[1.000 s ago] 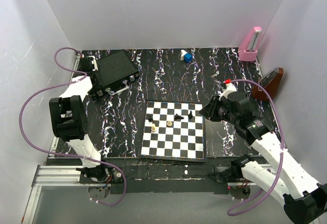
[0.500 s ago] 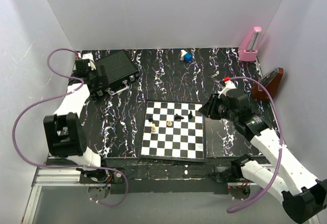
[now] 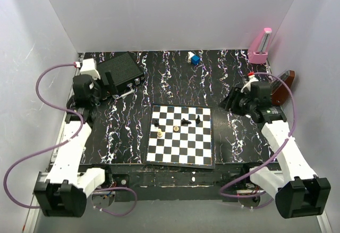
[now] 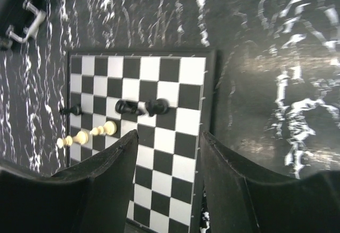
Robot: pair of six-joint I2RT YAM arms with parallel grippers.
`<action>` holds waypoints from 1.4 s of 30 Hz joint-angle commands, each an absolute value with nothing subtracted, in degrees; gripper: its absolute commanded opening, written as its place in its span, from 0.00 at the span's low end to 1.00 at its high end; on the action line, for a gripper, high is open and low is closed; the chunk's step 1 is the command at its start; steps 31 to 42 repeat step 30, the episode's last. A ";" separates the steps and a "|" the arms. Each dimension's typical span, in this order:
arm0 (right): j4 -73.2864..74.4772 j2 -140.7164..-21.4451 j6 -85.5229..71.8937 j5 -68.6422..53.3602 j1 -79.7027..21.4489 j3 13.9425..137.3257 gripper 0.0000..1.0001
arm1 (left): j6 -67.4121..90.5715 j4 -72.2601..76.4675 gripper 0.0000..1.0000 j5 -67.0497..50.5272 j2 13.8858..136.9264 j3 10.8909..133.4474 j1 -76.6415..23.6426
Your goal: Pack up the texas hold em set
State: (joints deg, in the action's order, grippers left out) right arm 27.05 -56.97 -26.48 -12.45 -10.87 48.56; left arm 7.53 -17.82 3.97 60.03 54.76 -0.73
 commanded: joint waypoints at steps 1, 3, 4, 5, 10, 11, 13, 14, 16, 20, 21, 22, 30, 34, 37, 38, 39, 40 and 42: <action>28.12 -54.68 -22.07 -18.45 -1.25 52.47 0.59 | 8.44 -16.97 0.98 8.60 49.59 50.90 -5.79; 29.09 -53.27 -21.01 -19.42 3.67 53.35 0.59 | 8.44 -16.79 0.98 9.93 45.20 49.31 -7.29; 29.61 -52.57 -20.40 -19.42 4.91 53.87 0.59 | 8.44 -17.05 0.98 10.37 43.61 48.70 -7.47; 29.79 -51.60 -19.87 -18.64 5.62 54.14 0.59 | 8.70 -17.14 0.98 10.63 42.11 48.26 -7.56; 26.03 -45.98 -19.68 -15.47 5.89 51.51 0.59 | 9.32 -17.93 0.98 11.08 37.45 45.45 -7.65; 24.71 -44.49 -19.77 -14.69 5.89 50.37 0.59 | 9.32 -17.41 0.98 10.90 36.66 44.66 -7.73; 21.90 -41.50 -19.51 -13.45 5.98 48.26 0.59 | 9.14 -16.44 0.98 10.72 35.25 43.51 -7.65; 21.01 -40.18 -19.25 -12.66 5.98 47.47 0.59 | 8.97 -15.83 0.98 10.72 34.64 42.90 -7.65; 19.96 -38.24 -18.64 -11.34 5.98 46.24 0.59 | 8.53 -14.86 0.98 10.55 33.58 42.02 -7.65; 19.34 -37.00 -17.76 -10.46 5.89 45.35 0.59 | 7.91 -14.06 0.98 10.37 32.78 41.40 -7.65; 19.16 -36.65 -17.67 -10.37 5.89 45.18 0.59 | 7.82 -14.06 0.98 10.37 32.78 41.22 -7.65; 18.99 -36.56 -17.67 -10.46 5.89 44.91 0.59 | 7.91 -13.98 0.98 10.37 32.78 41.22 -7.65; 18.90 -36.48 -17.23 -9.93 5.89 44.65 0.58 | 8.00 -13.98 0.98 9.50 32.52 41.05 -7.65; 18.90 -36.48 -17.23 -9.93 5.89 44.65 0.58 | 8.00 -13.98 0.98 9.50 32.52 41.05 -7.65; 18.90 -36.48 -17.23 -9.93 5.89 44.65 0.58 | 8.00 -13.98 0.98 9.50 32.52 41.05 -7.65; 18.90 -36.48 -17.23 -9.93 5.89 44.65 0.58 | 8.00 -13.98 0.98 9.50 32.52 41.05 -7.65; 18.90 -36.48 -17.23 -9.93 5.89 44.65 0.58 | 8.00 -13.98 0.98 9.50 32.52 41.05 -7.65; 18.90 -36.48 -17.23 -9.93 5.89 44.65 0.58 | 8.00 -13.98 0.98 9.50 32.52 41.05 -7.65; 18.90 -36.48 -17.23 -9.93 5.89 44.65 0.58 | 8.00 -13.98 0.98 9.50 32.52 41.05 -7.65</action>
